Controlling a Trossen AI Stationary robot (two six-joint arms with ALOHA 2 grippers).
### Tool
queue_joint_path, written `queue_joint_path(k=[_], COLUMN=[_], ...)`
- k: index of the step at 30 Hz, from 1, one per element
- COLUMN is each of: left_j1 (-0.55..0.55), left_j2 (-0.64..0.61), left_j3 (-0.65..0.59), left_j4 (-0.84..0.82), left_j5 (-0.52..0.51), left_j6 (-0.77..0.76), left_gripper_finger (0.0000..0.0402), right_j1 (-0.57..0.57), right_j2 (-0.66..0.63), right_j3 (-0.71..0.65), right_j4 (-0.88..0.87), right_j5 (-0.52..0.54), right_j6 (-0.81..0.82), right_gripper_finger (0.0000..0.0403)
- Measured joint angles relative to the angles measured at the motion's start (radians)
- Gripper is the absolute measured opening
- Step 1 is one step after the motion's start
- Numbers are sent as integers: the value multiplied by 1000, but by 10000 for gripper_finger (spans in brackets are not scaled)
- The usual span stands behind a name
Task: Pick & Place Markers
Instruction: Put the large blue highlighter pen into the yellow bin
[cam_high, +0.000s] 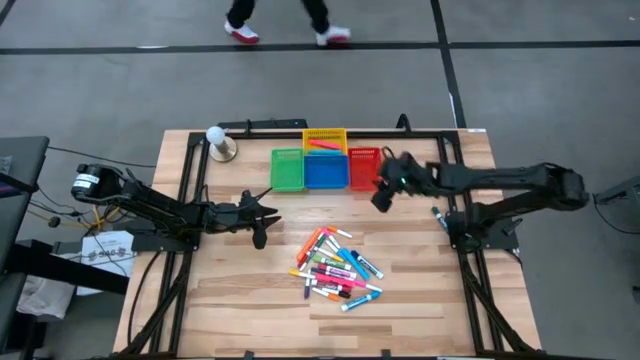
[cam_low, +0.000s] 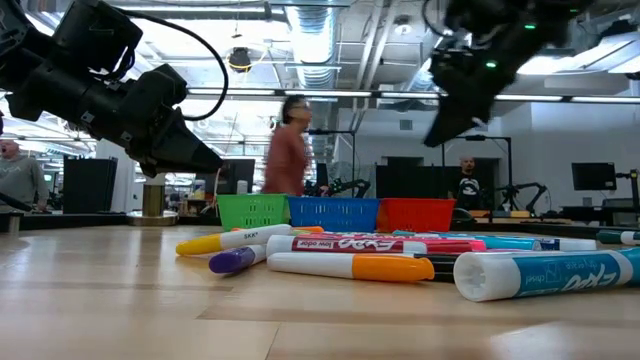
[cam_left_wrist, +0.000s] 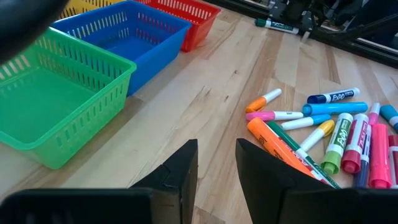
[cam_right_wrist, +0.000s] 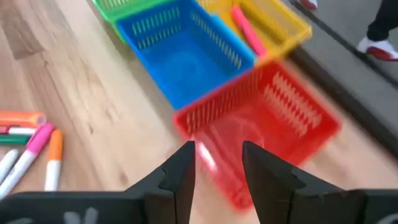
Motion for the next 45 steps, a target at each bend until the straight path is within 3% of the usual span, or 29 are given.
queue_joint_path(k=[6,10,19,26,31,45], left_j1=[0,10,14,-4,-13,-13], left_j2=[0,0,0,0,0,0], left_j3=[0,0,0,0,0,-1], left_j4=[12,24,31,31,31,31], left_j5=[-31,-63,-64,-64,-64,-64], left_j6=[24,26,-16,-37,-35,-60], left_gripper_finger=[108,108,108,108,108,108], right_j1=[197,357,558,655,666,661], right_j2=[-50,1,106,173,204,326], right_j3=[-97,-99,-99,-99,-98,-91], right_j4=[21,61,282,405,501,474], right_j5=[116,228,207,193,134,-119], right_j6=[489,617,619,502,444,628], right_gripper_finger=[121,121,121,121,121,120])
